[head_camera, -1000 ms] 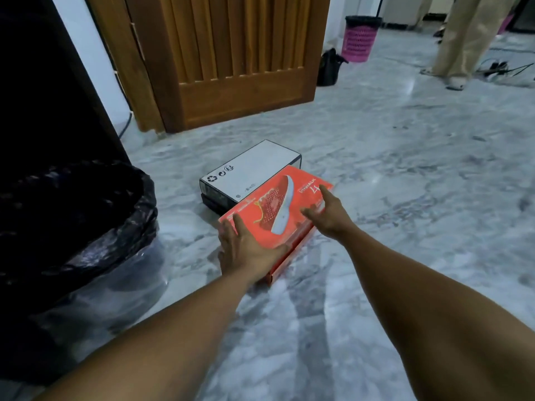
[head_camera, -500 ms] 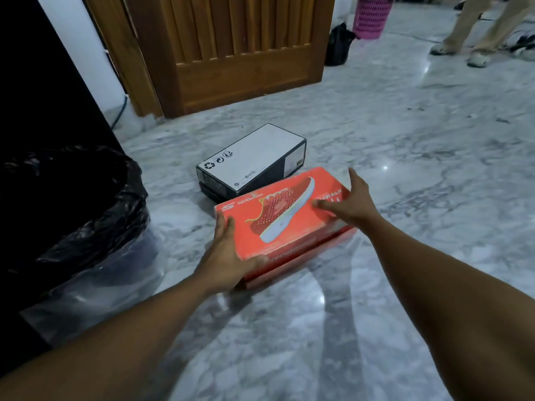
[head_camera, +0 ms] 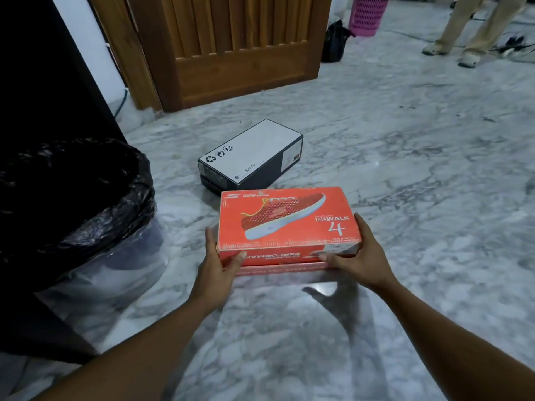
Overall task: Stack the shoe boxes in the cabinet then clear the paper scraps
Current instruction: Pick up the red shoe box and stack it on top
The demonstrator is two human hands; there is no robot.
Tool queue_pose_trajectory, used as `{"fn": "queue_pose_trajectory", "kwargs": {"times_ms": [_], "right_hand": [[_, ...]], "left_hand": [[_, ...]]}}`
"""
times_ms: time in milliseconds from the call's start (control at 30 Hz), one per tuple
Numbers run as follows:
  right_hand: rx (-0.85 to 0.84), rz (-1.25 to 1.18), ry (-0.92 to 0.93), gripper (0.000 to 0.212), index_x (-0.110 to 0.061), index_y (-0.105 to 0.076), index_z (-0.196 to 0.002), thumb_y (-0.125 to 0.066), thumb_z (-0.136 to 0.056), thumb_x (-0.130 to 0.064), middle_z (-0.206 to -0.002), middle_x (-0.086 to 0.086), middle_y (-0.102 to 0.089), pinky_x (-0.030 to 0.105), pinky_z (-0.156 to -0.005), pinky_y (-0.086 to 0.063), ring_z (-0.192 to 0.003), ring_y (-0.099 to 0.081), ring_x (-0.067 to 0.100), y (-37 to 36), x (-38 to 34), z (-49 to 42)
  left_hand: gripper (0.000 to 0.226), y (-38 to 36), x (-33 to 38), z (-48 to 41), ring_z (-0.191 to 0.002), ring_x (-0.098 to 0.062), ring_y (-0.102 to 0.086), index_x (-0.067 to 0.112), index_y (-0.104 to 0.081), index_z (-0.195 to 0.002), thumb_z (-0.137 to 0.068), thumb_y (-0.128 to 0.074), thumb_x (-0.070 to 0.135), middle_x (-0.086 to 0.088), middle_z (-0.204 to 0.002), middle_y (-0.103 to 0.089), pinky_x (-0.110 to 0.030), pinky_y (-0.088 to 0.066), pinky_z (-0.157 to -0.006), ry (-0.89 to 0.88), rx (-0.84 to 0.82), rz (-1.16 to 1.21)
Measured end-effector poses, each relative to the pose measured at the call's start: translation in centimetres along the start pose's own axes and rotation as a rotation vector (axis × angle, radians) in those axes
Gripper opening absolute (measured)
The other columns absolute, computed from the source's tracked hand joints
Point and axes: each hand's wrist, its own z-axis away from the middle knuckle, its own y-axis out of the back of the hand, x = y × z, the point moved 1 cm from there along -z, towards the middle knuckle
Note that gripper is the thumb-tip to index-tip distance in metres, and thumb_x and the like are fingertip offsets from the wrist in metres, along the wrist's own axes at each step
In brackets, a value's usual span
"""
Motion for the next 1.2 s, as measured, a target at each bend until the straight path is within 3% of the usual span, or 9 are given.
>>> {"fn": "queue_pose_trajectory", "kwargs": {"times_ms": [167,300,400,467,567,667,833,1067,1200], "right_hand": [[0.049,-0.066,-0.015,0.120,-0.028,-0.012,-0.157,-0.090,-0.067,-0.006,-0.112,-0.028,-0.056,0.002,-0.071,-0.048,-0.091,-0.058,-0.025,-1.2,1.2,1.6],[0.130,-0.047,0.013,0.117,-0.034,-0.013,-0.157,-0.089,-0.071,-0.012,-0.114,-0.032,-0.055,0.006,-0.075,-0.050,-0.094,-0.061,-0.018,-1.0,-0.1,1.5],[0.213,-0.020,0.079,0.110,-0.034,-0.013,-0.157,-0.086,-0.075,-0.024,-0.117,-0.032,-0.055,0.004,-0.079,-0.048,-0.098,-0.058,-0.019,-0.4,-2.2,1.3],[0.255,-0.048,0.105,0.104,-0.033,-0.020,-0.154,-0.086,-0.075,-0.029,-0.119,-0.031,-0.054,0.006,-0.081,-0.049,-0.100,-0.059,-0.017,0.2,-3.6,1.1],[0.282,-0.067,0.152,0.099,-0.036,-0.033,-0.144,-0.093,-0.066,-0.030,-0.124,-0.030,-0.053,0.006,-0.085,-0.047,-0.108,-0.058,-0.013,1.1,-5.4,0.9],[0.297,-0.038,0.183,0.095,-0.038,-0.038,-0.138,-0.095,-0.063,-0.020,-0.121,-0.032,-0.056,0.013,-0.088,-0.049,-0.107,-0.061,-0.005,1.8,-6.1,0.8],[0.367,-0.009,0.155,0.078,-0.033,-0.042,-0.132,-0.090,-0.070,-0.031,-0.119,-0.027,-0.056,0.033,-0.089,-0.055,-0.108,-0.059,-0.002,2.1,-6.9,1.0],[0.430,-0.018,0.134,0.067,-0.038,-0.040,-0.124,-0.081,-0.073,-0.054,-0.122,-0.002,-0.057,0.044,-0.092,-0.053,-0.111,-0.058,0.016,1.9,-7.6,0.9],[0.438,-0.054,0.070,0.069,-0.030,-0.034,-0.116,-0.084,-0.072,-0.048,-0.118,0.004,-0.059,0.013,-0.079,-0.051,-0.098,-0.062,0.005,1.6,-7.6,0.8]], "left_hand": [[0.053,-1.7,-1.5,0.4,-0.099,-0.017,-0.067,0.020,-0.048,-0.134,-0.089,-0.073,0.034,0.006,-0.110,-0.066,-0.033,-0.051,-0.087,0.064,0.137,0.036],[0.052,-0.8,-0.3,-0.4,-0.099,-0.023,-0.068,0.029,-0.061,-0.119,-0.080,-0.068,0.062,0.001,-0.110,-0.068,-0.042,-0.056,-0.087,0.030,0.236,0.020],[0.058,0.0,1.4,-0.8,-0.097,-0.017,-0.068,0.035,-0.058,-0.122,-0.076,-0.063,0.071,0.007,-0.108,-0.068,-0.040,-0.056,-0.086,-0.011,0.290,0.020],[0.045,0.3,3.2,-0.3,-0.092,-0.009,-0.066,0.037,-0.054,-0.117,-0.081,-0.075,0.053,0.015,-0.102,-0.066,-0.026,-0.053,-0.079,-0.039,0.327,0.057],[0.071,0.6,5.1,-0.2,-0.094,-0.005,-0.062,0.030,-0.053,-0.129,-0.069,-0.090,0.036,0.014,-0.107,-0.063,-0.016,-0.044,-0.078,-0.106,0.355,0.083],[0.085,1.0,6.6,-0.3,-0.108,-0.013,-0.058,0.022,-0.051,-0.135,-0.063,-0.093,0.036,0.006,-0.120,-0.063,-0.023,-0.042,-0.088,-0.149,0.389,0.114],[0.087,1.7,8.3,-0.5,-0.106,-0.009,-0.060,0.025,-0.048,-0.137,-0.064,-0.094,0.031,0.010,-0.121,-0.061,-0.011,-0.046,-0.081,-0.217,0.404,0.161],[0.058,1.9,8.1,-0.7,-0.104,-0.024,-0.063,0.039,-0.036,-0.110,-0.075,-0.082,0.047,0.012,-0.109,-0.059,-0.045,-0.052,-0.088,-0.188,0.490,0.115],[0.054,2.1,7.4,-1.0,-0.103,-0.027,-0.062,0.043,-0.030,-0.097,-0.076,-0.078,0.053,0.009,-0.103,-0.062,-0.052,-0.049,-0.089,-0.137,0.476,0.046]]}}
